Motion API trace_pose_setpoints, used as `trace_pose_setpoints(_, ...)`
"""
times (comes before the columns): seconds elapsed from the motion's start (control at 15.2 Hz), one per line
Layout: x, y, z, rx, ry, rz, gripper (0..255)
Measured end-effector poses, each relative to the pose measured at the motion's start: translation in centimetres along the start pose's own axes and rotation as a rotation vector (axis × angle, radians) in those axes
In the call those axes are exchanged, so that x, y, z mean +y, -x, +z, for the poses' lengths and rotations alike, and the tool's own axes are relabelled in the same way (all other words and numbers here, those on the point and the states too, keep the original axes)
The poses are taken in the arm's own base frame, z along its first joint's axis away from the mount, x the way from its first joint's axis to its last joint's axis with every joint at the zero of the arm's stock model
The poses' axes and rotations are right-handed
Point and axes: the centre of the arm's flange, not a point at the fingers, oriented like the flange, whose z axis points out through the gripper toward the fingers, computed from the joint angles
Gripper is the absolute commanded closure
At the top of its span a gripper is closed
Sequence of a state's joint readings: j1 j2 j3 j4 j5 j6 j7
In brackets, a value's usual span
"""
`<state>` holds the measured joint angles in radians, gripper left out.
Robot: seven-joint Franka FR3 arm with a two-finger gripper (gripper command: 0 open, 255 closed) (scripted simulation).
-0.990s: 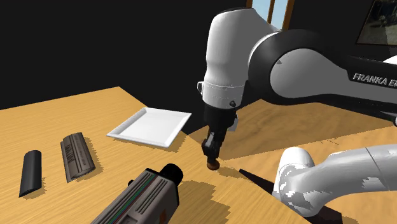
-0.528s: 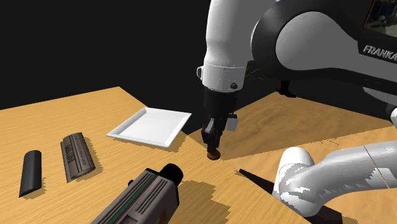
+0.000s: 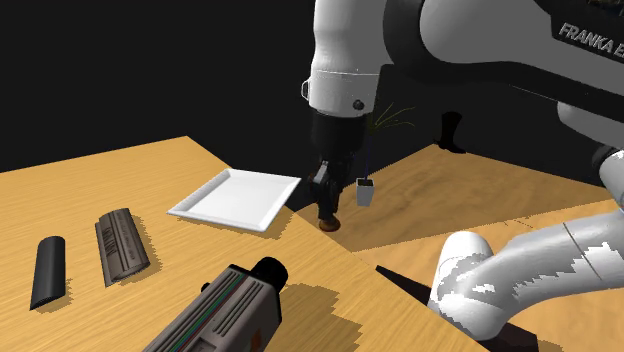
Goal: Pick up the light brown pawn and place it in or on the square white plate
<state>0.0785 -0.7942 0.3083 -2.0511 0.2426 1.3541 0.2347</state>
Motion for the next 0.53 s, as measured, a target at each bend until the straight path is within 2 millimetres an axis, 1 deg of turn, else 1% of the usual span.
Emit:
trace_pose_setpoints(0.13,0.8,-2.3,0.0,0.0,0.0,0.0,255)
trace_pose_setpoints(0.46,3.4,-8.2,0.2,-0.001,0.001,0.0,255)
trace_pose_setpoints(0.53,3.6,-9.3,0.2,-0.001,0.0,0.0,255)
